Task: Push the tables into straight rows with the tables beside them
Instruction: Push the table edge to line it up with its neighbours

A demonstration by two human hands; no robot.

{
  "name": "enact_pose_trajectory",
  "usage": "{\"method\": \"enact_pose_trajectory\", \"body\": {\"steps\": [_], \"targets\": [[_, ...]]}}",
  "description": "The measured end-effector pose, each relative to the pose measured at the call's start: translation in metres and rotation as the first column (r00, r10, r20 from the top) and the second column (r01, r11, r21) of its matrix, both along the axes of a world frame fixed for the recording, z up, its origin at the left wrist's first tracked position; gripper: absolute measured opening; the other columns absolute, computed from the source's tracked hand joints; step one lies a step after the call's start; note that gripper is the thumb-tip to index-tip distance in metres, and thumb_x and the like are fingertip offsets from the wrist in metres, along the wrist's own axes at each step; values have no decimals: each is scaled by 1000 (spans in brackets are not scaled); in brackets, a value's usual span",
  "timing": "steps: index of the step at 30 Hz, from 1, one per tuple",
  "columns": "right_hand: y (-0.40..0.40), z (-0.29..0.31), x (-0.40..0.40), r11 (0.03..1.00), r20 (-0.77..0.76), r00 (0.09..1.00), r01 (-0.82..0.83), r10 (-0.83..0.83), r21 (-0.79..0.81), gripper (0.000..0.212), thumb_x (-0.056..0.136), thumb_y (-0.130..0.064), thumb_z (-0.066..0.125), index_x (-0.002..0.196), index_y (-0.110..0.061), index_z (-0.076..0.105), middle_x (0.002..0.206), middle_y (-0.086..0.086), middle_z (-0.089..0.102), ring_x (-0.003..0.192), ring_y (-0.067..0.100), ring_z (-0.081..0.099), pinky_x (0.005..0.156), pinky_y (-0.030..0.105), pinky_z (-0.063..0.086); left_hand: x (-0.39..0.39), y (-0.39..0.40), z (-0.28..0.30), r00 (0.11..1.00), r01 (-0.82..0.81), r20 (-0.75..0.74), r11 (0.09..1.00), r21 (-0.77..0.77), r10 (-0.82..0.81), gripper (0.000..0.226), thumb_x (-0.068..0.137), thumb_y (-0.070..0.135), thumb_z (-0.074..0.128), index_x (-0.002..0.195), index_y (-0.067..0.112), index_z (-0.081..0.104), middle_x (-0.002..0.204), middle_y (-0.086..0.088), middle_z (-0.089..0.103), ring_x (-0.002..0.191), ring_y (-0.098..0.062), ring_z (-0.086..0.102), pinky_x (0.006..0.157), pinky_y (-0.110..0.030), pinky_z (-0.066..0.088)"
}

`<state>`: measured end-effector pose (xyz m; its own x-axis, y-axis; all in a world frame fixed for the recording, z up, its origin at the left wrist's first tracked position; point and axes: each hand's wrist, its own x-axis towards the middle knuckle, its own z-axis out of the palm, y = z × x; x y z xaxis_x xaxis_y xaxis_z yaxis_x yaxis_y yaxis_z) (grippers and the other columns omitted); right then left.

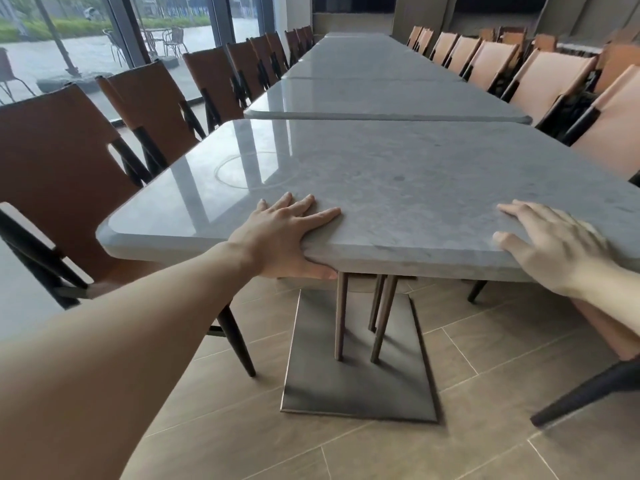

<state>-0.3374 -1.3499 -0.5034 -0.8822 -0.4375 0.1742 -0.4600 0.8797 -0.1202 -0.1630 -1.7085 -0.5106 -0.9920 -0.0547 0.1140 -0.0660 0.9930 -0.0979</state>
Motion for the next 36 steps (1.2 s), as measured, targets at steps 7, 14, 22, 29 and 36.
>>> {"method": "enact_pose_trajectory", "body": {"steps": [7,14,22,29,36], "targets": [[-1,-2,-1,1000,-39,999,-19,18,-24,88,77,-74,19,150,-33,43,162,-3,38,145,28,38,114,51,30,1,0,0,1000,-30,5,997,65,29,124,41,111,8,154,59,6,169,3,16,155,-32,14,120,-60,21],[-4,2,5,999,-14,1000,-7,7,-34,89,76,-72,21,150,-30,44,162,1,38,145,29,38,114,50,28,3,1,4,999,-41,39,998,50,39,123,44,111,10,154,59,3,170,3,13,155,-32,13,123,-57,19],[-4,2,11,996,29,999,28,-26,-88,77,81,-61,28,149,-29,46,162,2,38,149,25,33,121,48,20,8,8,6,997,-57,56,996,63,53,110,57,106,29,154,59,1,170,4,12,156,-30,11,122,-58,17],[-9,5,44,976,173,968,201,-184,-82,56,106,-48,30,159,-29,30,169,14,11,155,30,12,126,46,5,34,59,29,859,-459,279,887,52,429,111,78,88,48,160,39,-9,171,-6,-7,158,-25,-2,125,-57,8],[-52,157,95,995,305,952,-9,-23,103,48,103,-39,47,144,-13,45,142,13,53,124,35,54,84,39,41,61,113,132,883,-466,255,667,581,395,62,89,38,69,146,25,49,152,-3,43,136,-24,46,110,-42,42]]}}
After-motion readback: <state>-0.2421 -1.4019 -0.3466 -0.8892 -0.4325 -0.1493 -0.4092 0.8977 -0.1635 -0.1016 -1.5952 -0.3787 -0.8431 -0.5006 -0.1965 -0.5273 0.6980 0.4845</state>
